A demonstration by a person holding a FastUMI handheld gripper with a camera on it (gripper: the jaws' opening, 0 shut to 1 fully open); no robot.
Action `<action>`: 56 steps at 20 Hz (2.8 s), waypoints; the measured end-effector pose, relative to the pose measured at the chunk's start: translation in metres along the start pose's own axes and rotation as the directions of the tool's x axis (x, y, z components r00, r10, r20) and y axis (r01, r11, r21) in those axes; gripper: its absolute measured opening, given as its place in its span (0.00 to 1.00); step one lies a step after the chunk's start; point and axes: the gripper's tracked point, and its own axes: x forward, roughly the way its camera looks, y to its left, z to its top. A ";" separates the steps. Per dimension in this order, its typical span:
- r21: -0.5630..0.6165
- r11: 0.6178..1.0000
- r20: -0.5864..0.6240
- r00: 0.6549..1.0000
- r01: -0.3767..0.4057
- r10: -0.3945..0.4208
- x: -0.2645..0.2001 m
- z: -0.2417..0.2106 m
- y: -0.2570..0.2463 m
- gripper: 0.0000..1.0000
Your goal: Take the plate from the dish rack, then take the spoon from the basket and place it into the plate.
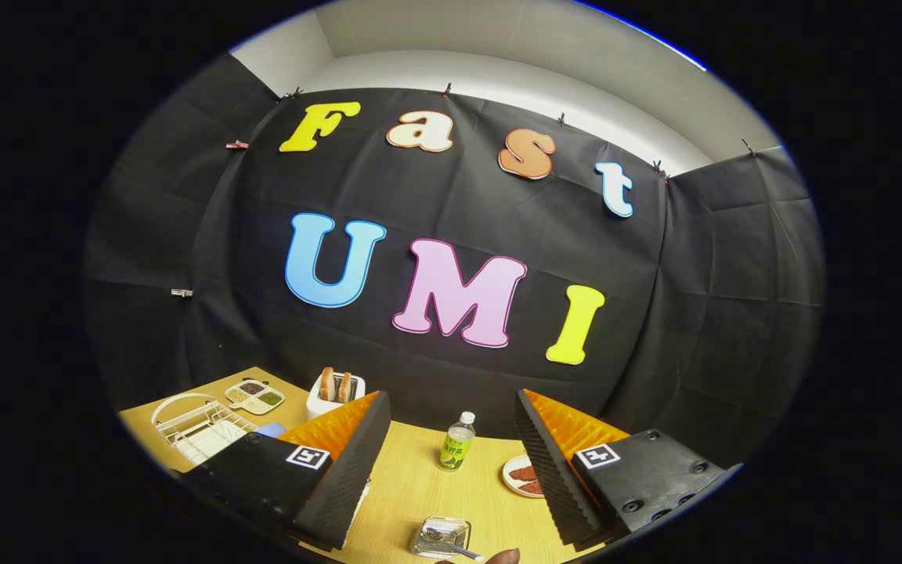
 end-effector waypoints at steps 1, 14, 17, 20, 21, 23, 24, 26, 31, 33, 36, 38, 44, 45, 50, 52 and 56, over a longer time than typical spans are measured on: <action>0.000 1.000 -0.001 1.000 0.000 0.000 -0.001 0.000 0.000 0.98; 0.013 1.000 -0.007 1.000 0.001 -0.001 0.003 -0.003 -0.001 0.98; 0.027 1.000 -0.014 1.000 -0.011 0.011 0.004 -0.005 0.005 0.98; 0.065 0.996 -0.044 0.997 -0.062 0.065 0.007 -0.009 0.025 0.98; 0.082 0.993 -0.066 0.993 -0.087 0.093 0.008 -0.012 0.035 0.97; 0.126 0.983 -0.128 0.980 -0.134 0.150 0.011 -0.023 0.061 0.97; 0.146 0.979 -0.149 0.975 -0.144 0.165 0.014 -0.026 0.071 0.98; 0.188 0.967 -0.196 0.958 -0.170 0.207 0.018 -0.033 0.097 0.98; 0.230 0.941 -0.374 0.870 -0.248 0.321 0.027 -0.069 0.169 0.98; 0.229 0.935 -0.431 0.833 -0.271 0.347 0.032 -0.084 0.194 0.98; 0.259 0.925 -0.516 0.770 -0.278 0.376 0.036 -0.107 0.225 0.97; 0.294 0.917 -0.567 0.723 -0.269 0.394 0.038 -0.123 0.244 0.95; 0.294 0.937 -0.693 0.634 -0.186 0.343 0.052 -0.169 0.271 0.84; 0.283 0.944 -0.717 0.617 -0.168 0.324 0.054 -0.178 0.273 0.81; 0.213 0.975 -0.810 0.547 -0.063 0.213 0.053 -0.209 0.276 0.43; 0.142 0.990 -0.822 0.558 0.011 0.112 0.057 -0.210 0.261 0.32; 0.069 0.998 -0.823 0.566 -0.003 0.059 0.066 -0.203 0.262 0.26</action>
